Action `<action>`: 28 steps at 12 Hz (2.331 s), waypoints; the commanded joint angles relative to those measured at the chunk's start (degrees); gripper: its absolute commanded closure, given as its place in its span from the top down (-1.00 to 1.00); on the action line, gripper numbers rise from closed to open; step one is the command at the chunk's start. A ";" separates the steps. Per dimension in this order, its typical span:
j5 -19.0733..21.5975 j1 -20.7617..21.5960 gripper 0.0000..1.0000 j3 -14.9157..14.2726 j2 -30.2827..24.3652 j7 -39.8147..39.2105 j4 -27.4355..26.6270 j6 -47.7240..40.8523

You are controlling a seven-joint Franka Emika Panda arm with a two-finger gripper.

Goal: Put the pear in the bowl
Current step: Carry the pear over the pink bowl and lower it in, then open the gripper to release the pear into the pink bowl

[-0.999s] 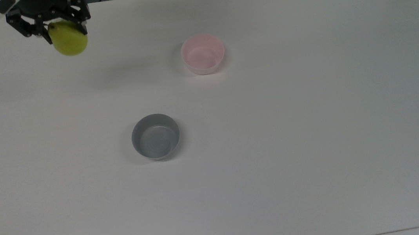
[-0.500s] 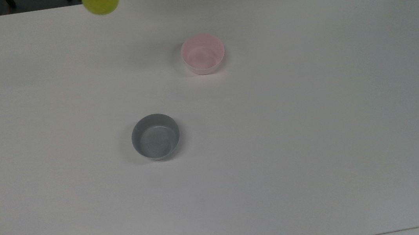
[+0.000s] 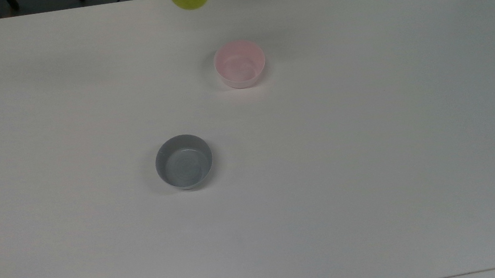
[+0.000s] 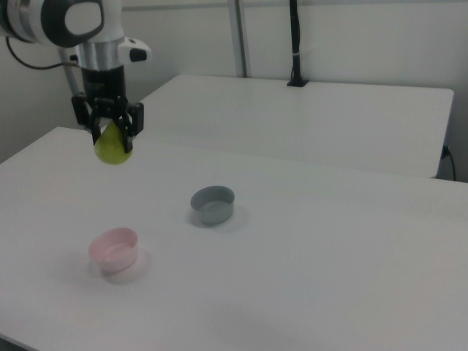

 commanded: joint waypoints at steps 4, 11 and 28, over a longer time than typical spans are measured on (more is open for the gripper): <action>-0.61 4.25 -0.94 -0.38 -4.33 0.77 -20.15 13.37; -1.14 6.19 -0.94 3.31 1.20 1.55 -28.61 29.46; -4.13 6.19 1.00 3.57 7.37 1.55 -27.21 28.87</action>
